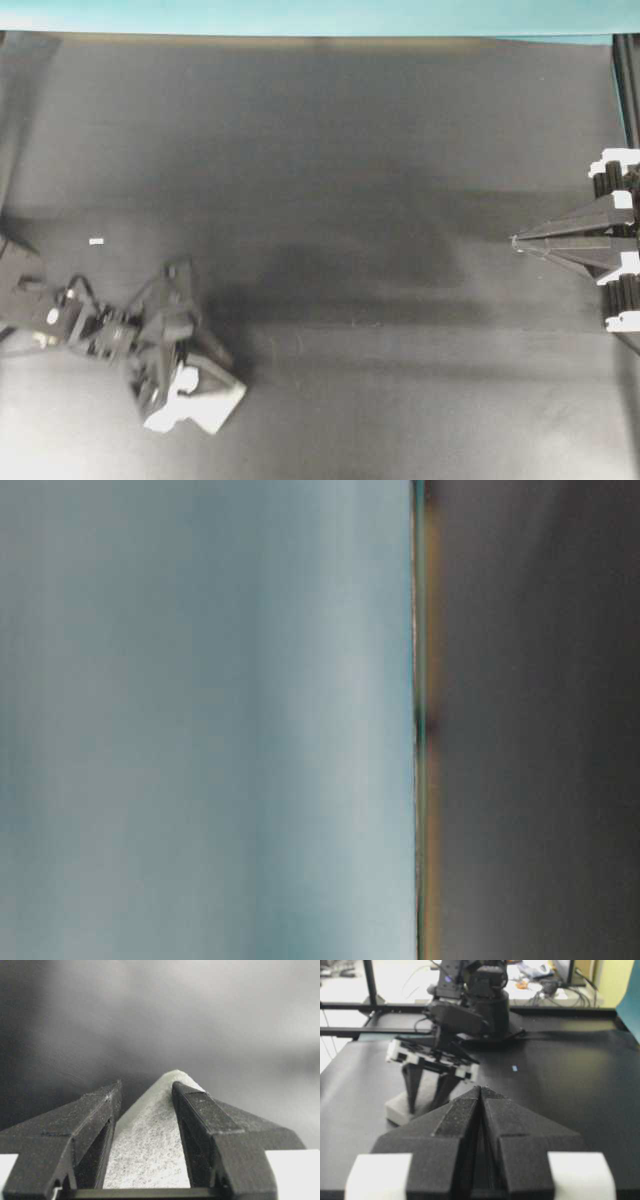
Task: Push the sponge with the left arm to wipe the table.
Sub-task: 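Push the sponge with the left gripper toward the near left table area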
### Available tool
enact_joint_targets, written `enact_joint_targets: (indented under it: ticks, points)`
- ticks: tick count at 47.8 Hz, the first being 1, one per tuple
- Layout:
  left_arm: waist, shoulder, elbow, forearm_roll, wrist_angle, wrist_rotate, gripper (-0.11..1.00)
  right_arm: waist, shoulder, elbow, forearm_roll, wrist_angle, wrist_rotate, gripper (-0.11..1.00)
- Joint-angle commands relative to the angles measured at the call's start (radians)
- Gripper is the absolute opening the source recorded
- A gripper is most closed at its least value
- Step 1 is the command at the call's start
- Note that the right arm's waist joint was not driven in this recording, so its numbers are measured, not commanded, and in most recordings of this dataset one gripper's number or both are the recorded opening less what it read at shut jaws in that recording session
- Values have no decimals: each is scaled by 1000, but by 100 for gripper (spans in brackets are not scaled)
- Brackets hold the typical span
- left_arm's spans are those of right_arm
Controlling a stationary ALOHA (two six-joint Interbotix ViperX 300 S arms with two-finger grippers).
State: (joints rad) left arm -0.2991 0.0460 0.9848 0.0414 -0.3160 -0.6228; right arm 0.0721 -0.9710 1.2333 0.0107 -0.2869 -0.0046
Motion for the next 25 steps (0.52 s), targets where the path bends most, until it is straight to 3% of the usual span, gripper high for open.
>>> enact_joint_targets:
  ticks: [1,10,25]
  points:
    - [-52,-3,-9,3,-8,-3,43,0,6,-6,3,-9,8,1]
    - [-124,6,-12,3,-17,-26,43,0,5,-6,3,-9,18,1]
    - [-104,-11,-38,3,-18,-2,43,0,5,-6,3,-9,20,1]
